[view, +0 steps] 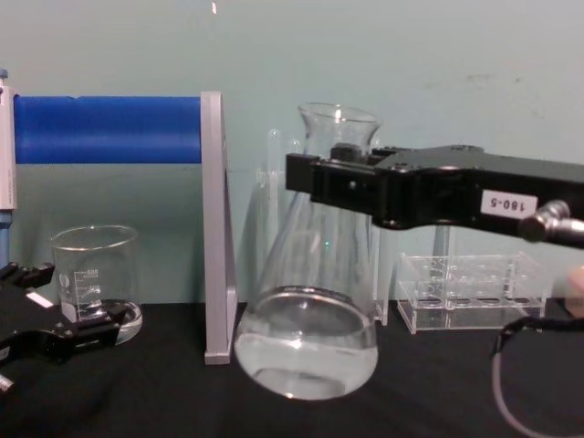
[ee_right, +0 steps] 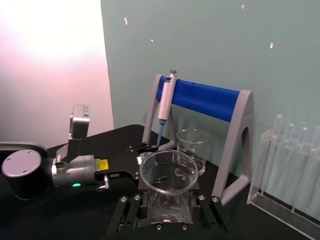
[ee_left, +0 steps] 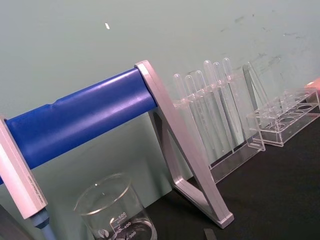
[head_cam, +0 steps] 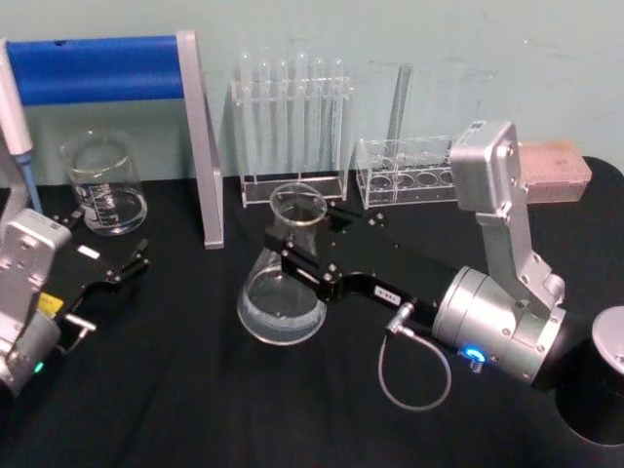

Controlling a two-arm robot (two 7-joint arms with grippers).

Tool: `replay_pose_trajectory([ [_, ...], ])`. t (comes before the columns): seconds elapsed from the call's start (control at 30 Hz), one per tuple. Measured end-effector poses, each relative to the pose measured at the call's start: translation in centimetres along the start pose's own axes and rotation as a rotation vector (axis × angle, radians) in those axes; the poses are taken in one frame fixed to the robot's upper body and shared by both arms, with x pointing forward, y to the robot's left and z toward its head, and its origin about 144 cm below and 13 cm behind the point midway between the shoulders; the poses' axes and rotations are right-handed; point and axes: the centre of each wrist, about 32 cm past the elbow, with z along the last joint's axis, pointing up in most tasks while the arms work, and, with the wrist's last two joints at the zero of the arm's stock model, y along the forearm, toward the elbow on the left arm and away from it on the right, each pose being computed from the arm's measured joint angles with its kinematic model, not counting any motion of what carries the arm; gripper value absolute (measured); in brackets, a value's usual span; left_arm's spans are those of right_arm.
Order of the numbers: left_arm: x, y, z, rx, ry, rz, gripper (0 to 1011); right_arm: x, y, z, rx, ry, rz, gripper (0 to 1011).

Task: Grasp the erlenmeyer flask with one hand, shake it three times, then place it back.

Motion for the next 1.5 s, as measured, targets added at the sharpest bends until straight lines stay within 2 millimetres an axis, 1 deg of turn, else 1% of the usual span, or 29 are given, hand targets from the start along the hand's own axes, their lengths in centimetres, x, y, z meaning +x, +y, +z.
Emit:
replay_pose_trajectory([
  [0.17, 0.0, 0.0, 0.0, 0.000, 0.000, 0.000, 1001, 0.0, 0.0, 0.0, -0.002, -0.001, 0.004, 456],
  [0.3, 0.0, 0.0, 0.0, 0.000, 0.000, 0.000, 1001, 0.4, -0.1, 0.0, -0.002, -0.006, -0.020, 456],
  [0.63, 0.0, 0.0, 0.0, 0.000, 0.000, 0.000, 1001, 2.9, -0.9, 0.3, 0.002, -0.035, -0.134, 456],
  [0.8, 0.0, 0.0, 0.0, 0.000, 0.000, 0.000, 1001, 4.7, -1.8, 0.3, -0.004, -0.053, -0.222, 456],
  [1.13, 0.0, 0.0, 0.0, 0.000, 0.000, 0.000, 1001, 7.3, -3.2, 0.4, -0.005, -0.076, -0.361, 457],
  [1.33, 0.0, 0.0, 0.0, 0.000, 0.000, 0.000, 1001, 8.7, -4.3, 0.4, -0.008, -0.085, -0.436, 456],
  [1.5, 0.0, 0.0, 0.0, 0.000, 0.000, 0.000, 1001, 9.4, -5.0, 0.4, -0.013, -0.090, -0.480, 456],
])
